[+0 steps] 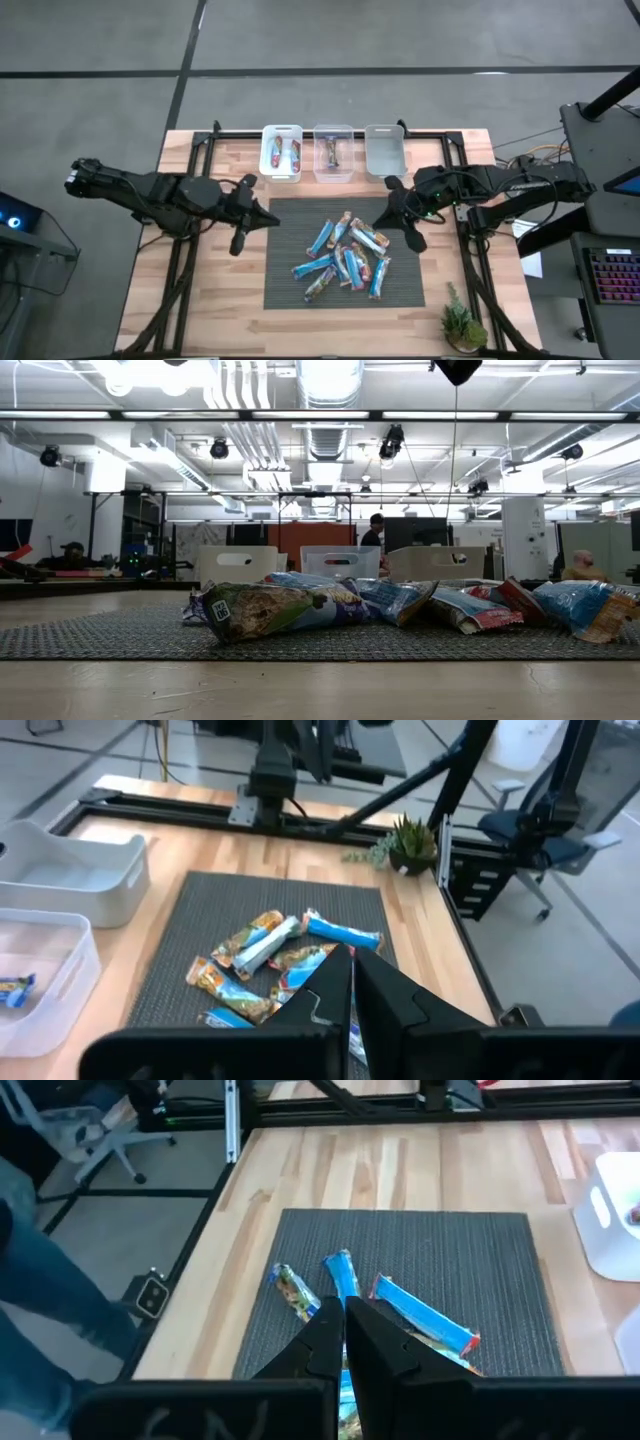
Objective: Pick and place Granola Bars by type
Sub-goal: Put the yellow granola bar into the gray bin
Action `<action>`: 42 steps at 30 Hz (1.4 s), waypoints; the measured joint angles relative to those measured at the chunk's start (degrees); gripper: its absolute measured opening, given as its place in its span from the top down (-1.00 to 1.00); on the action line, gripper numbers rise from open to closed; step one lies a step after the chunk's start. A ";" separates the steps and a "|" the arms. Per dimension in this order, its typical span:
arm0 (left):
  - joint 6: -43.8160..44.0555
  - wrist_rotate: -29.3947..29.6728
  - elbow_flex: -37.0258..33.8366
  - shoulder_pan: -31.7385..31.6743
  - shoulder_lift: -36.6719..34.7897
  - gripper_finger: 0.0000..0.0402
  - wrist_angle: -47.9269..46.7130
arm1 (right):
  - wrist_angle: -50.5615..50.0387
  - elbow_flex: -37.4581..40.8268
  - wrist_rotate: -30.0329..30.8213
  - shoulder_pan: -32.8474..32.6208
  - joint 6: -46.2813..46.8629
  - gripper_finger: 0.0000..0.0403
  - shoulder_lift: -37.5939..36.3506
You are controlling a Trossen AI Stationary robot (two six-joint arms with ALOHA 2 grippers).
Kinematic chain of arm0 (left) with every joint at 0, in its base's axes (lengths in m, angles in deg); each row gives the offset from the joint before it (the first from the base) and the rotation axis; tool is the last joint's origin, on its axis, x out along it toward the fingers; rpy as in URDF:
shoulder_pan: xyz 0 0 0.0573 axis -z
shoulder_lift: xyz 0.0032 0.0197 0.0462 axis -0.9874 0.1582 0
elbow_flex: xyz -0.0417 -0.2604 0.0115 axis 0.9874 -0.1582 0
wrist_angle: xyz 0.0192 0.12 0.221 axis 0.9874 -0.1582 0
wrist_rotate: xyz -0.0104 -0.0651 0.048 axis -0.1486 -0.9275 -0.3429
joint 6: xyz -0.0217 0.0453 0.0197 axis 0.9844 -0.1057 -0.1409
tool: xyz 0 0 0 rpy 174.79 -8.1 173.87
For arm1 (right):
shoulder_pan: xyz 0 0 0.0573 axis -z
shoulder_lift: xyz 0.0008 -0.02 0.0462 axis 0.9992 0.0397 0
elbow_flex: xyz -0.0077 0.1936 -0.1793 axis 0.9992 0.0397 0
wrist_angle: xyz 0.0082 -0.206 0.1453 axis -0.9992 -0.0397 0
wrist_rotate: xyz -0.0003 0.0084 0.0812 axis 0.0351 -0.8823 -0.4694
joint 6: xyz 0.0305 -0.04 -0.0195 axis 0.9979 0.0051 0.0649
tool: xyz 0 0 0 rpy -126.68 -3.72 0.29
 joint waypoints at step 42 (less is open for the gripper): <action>4.41 2.93 -0.02 0.00 -1.12 1.00 -0.56 | -19.06 -0.24 14.46 -18.22 101.17 0.96 18.82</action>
